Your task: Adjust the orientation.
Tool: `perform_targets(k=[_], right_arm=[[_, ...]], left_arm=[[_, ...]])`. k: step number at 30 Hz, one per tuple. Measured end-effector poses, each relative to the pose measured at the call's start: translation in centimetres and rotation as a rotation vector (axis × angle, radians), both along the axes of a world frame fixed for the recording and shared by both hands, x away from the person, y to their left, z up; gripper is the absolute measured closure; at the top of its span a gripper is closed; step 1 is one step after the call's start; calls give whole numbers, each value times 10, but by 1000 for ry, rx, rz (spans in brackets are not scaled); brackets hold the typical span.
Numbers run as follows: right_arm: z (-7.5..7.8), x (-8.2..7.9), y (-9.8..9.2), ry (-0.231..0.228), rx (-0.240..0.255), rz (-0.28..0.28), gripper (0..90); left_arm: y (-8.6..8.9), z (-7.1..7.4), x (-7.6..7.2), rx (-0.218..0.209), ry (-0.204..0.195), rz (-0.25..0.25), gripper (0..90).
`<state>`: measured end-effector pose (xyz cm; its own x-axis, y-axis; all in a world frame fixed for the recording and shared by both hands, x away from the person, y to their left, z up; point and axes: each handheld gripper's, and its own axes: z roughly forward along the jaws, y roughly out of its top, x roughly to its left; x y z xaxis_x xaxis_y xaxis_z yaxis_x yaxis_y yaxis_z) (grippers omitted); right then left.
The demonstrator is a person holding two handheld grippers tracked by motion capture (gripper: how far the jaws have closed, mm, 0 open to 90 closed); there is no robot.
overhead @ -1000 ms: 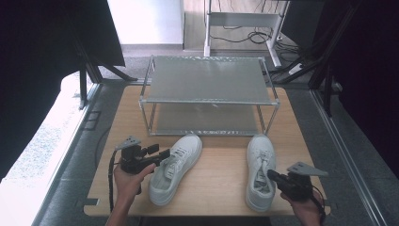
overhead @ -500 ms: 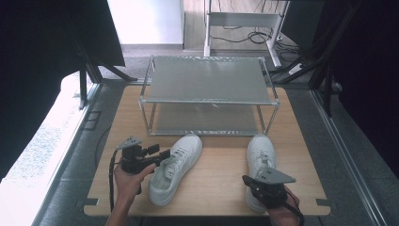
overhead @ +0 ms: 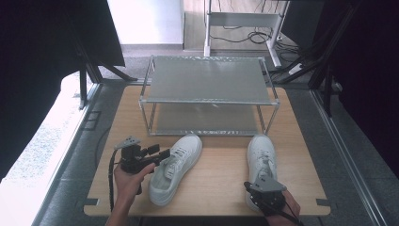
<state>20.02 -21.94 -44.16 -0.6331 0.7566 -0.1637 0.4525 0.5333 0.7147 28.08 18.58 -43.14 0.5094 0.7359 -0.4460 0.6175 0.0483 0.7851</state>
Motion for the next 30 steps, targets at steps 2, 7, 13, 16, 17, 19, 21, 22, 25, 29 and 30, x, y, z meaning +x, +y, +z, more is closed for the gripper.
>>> perform_targets(k=[2,7,13,16,17,19,21,22,25,29,30], right_arm=[[1,0,-5,16,11,12,900],[4,4,-28,58,60,3,900],[5,6,-40,82,93,9,900],[5,6,-41,80,83,12,900],[5,5,-44,80,68,9,900],[6,5,-46,86,68,7,900],[6,6,-51,83,47,-11,900],[7,6,-53,83,41,-17,900],[6,8,-59,82,47,-34,900],[6,9,-62,88,61,-41,900],[6,9,-62,88,61,-41,900]], left_arm=[[1,0,0,-3,2,3,395],[1,1,0,-31,9,-1,395],[2,2,-1,-29,11,0,396],[3,3,-1,-31,9,5,396],[5,4,-1,-31,9,7,396],[5,4,-1,-32,10,10,396],[6,4,-1,-33,12,8,396],[6,4,-1,-33,12,9,396],[5,5,-1,-35,14,9,397],[4,5,-1,-35,13,6,396],[4,5,-1,-35,13,6,396]])
